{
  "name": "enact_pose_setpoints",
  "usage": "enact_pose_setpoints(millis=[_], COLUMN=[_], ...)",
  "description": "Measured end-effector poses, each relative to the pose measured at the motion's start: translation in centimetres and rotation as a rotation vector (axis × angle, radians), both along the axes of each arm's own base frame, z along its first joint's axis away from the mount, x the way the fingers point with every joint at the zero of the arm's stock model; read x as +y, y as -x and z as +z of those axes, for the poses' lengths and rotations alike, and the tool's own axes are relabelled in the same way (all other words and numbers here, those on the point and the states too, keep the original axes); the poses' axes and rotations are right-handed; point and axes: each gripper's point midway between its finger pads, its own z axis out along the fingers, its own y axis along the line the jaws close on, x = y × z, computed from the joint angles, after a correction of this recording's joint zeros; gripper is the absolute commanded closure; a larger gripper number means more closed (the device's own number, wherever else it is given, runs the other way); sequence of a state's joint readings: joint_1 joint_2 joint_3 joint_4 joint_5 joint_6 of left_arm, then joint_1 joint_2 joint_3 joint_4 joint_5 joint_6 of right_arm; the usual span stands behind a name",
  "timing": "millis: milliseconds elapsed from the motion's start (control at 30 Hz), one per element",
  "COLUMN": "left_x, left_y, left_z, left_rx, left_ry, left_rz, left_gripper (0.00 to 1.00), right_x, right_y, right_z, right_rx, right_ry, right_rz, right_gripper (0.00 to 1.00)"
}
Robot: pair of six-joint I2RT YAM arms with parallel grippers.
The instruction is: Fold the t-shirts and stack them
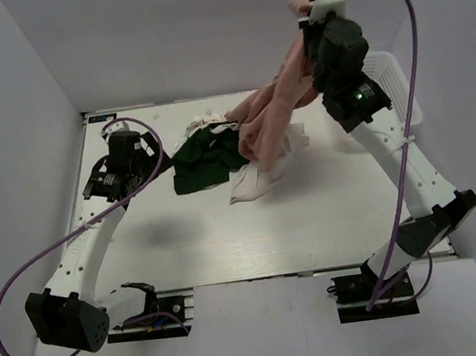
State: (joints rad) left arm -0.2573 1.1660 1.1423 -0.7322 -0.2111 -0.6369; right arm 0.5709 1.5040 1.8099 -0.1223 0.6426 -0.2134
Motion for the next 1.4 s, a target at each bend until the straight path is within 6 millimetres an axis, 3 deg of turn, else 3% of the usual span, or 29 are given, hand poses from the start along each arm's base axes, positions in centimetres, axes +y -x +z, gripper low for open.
enact_pose_setpoints(millis=[33,267,467,600,733,833,967,1067,1167,1300,1400], left_x=[0.0,-0.1,-0.2,-0.4,-0.5,-0.6,-0.9,-1.1,-1.3,-1.4,-1.4], left_y=[0.0,-0.2,-0.7,-1.3,-1.9,-2.2,-3.3,-3.9,-4.3,-4.6,-4.7], left_z=[0.0,-0.8,-2.0,-1.8,-1.5,-2.0,-3.0,-3.8,-4.2,-4.4,-4.3], left_rx=[0.0,0.026,0.072,0.08,0.077,0.095,0.127,0.153,0.167,0.173,0.172], left_ry=[0.0,-0.006,-0.018,-0.019,-0.019,-0.024,-0.031,-0.038,-0.042,-0.045,-0.046], left_rz=[0.0,0.0,-0.002,-0.002,-0.002,-0.001,-0.003,-0.007,-0.01,-0.016,-0.02], left_gripper=[0.0,0.0,0.0,0.0,0.0,0.0,0.0,0.0,0.0,0.0,0.0], right_x=[-2.0,-11.2,-18.4,-23.0,-26.1,-26.6,-26.4,-26.2,-26.0,-25.8,-26.2], right_y=[-1.0,-4.9,-6.2,-5.8,-4.1,-2.8,-3.0,-5.2,-8.7,-13.6,-16.2], right_z=[1.7,7.6,10.3,12.3,16.0,18.2,19.0,17.2,13.0,3.5,-5.9], right_rx=[-0.035,-0.164,-0.267,-0.384,-0.579,-0.707,-0.787,-0.768,-0.67,-0.462,-0.256], right_ry=[0.016,0.146,0.25,0.247,0.203,0.203,0.24,0.279,0.311,0.314,0.268], right_rz=[-0.067,-0.386,-0.606,-0.705,-0.723,-0.691,-0.637,-0.591,-0.54,-0.463,-0.441], right_gripper=[1.0,1.0,1.0,1.0,1.0,1.0,1.0,1.0,1.0,1.0,1.0])
